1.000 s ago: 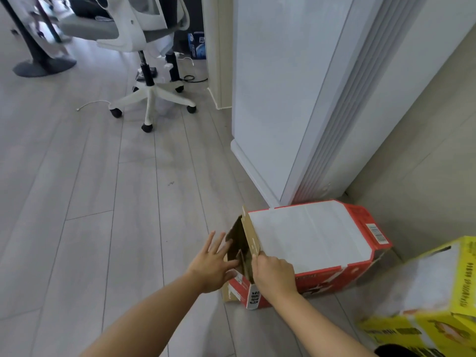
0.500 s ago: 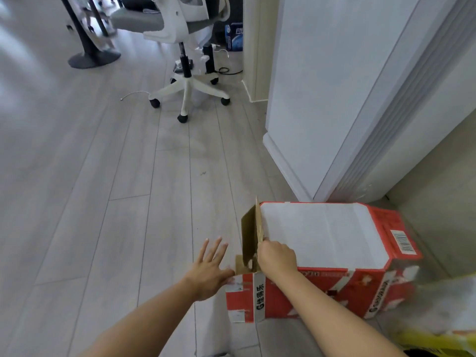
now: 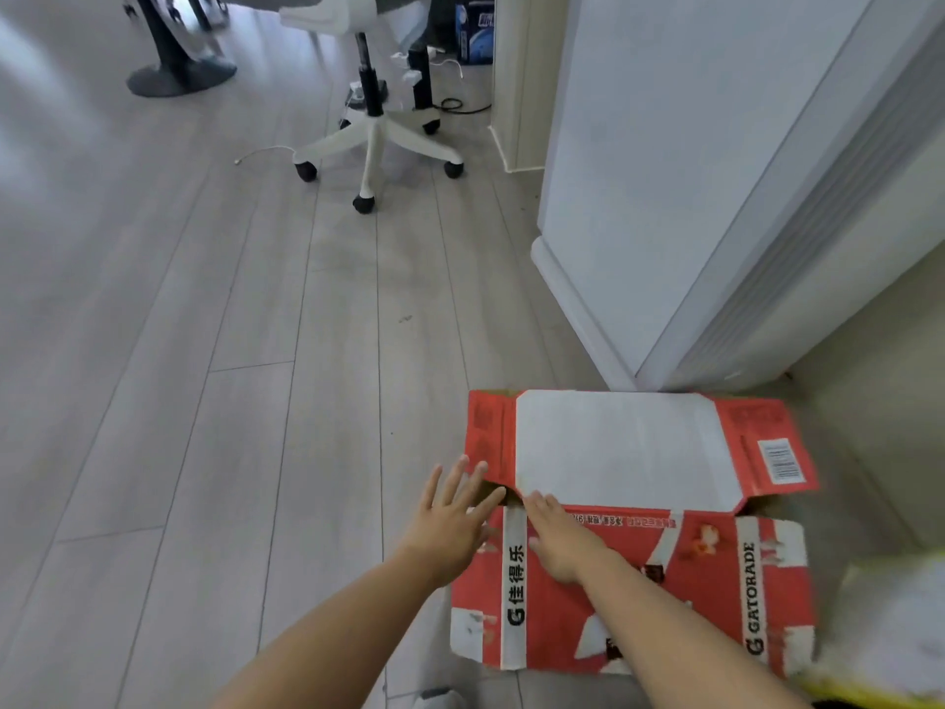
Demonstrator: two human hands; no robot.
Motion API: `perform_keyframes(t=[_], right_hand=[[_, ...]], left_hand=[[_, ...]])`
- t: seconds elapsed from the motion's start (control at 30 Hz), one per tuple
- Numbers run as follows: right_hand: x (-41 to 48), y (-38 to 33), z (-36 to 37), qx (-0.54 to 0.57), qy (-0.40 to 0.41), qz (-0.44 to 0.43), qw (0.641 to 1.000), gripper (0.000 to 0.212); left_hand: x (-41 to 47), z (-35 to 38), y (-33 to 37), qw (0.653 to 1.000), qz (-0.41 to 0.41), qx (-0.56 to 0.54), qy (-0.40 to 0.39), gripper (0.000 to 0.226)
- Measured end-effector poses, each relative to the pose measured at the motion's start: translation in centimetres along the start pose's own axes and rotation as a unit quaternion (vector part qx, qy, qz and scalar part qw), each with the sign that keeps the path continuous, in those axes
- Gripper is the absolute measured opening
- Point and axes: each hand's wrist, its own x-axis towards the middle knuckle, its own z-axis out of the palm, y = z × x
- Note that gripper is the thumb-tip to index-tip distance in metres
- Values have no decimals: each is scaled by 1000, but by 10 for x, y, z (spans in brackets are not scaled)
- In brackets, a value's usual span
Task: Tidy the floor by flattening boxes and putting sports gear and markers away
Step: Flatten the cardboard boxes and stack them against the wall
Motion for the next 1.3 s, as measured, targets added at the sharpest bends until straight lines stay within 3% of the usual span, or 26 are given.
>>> perform_keyframes(t=[0.23,0.47,0.63,0.87,1.1,1.3], right_hand=[[-37,48,69,-2,-38,78,996,64],[-73,82,69,36,-89,144,985,63],[-127,102,-13,133,85,184,970,47],[-291,144,-147,74,385,206,897,34],[-433,214,-158,25,482,330,811,33],[-484,256,-98,62,436,441,782,51]], left_hand=[[12,42,35,999,30,-5,-43,56],[28,32,66,992,80,24,-94,56],[55,-49,117,984,170,23,-38,54],[88,-178,244,940,318,14,119,48],[73,-255,389,880,436,-38,183,53],[35,-245,485,843,523,-19,127,50]])
